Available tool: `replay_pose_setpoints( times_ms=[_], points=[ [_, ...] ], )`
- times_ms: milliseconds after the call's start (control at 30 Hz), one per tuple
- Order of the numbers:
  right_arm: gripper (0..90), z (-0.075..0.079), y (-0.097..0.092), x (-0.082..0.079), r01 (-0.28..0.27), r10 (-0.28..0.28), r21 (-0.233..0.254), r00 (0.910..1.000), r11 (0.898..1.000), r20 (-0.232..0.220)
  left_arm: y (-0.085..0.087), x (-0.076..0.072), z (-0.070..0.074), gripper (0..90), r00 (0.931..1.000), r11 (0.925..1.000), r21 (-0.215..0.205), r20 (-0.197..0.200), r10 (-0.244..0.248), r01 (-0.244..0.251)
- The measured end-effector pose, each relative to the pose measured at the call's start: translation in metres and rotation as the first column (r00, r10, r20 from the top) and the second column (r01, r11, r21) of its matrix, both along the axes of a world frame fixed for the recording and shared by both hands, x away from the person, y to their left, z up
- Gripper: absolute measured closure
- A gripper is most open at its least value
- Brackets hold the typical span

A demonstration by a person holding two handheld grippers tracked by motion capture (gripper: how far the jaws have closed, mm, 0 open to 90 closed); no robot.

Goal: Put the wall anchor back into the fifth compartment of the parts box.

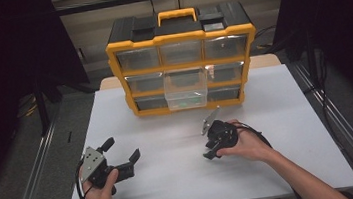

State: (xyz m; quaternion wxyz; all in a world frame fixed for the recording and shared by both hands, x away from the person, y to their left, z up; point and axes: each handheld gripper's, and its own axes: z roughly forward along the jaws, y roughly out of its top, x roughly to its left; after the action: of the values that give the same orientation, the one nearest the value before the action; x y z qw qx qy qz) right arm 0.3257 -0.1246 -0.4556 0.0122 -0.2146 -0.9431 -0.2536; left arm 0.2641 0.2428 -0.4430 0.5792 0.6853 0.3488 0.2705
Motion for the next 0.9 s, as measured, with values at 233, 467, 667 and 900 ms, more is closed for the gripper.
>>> replay_pose_setpoints(
  times_ms=[233, 467, 667, 900],
  points=[
    [74.5, -0.0031, 0.0045, -0.0011, -0.017, 0.017, -0.013, 0.9999, 1.0, 0.003, -0.0009, 0.0007, -0.0001, 3.0, 1.0, 1.0, -0.004, -0.001, 0.009, -0.009],
    [85.1, -0.004, 0.009, -0.005, -0.019, 0.019, -0.024, 0.9998, 1.0, 0.002, -0.0003, 0.0004, 0.0004, 3.0, 1.0, 1.0, -0.001, -0.001, 0.008, -0.008],
    [85.2, -0.0052, 0.0052, -0.002, 0.004, -0.004, 0.005, 0.9996, 1.0, -0.026, -0.0002, 0.0006, 0.0003, 3.0, 1.0, 1.0, 0.0, -0.001, 0.007, -0.007],
    [85.2, 0.0003, 0.0003, -0.0024, -0.03, 0.03, 0.043, 0.9995, 0.999, -0.008, 0.001, 0.0007, 0.0006, 3.0, 0.9999, 1.0, -0.007, 0.009, 0.005, -0.005]
  ],
)
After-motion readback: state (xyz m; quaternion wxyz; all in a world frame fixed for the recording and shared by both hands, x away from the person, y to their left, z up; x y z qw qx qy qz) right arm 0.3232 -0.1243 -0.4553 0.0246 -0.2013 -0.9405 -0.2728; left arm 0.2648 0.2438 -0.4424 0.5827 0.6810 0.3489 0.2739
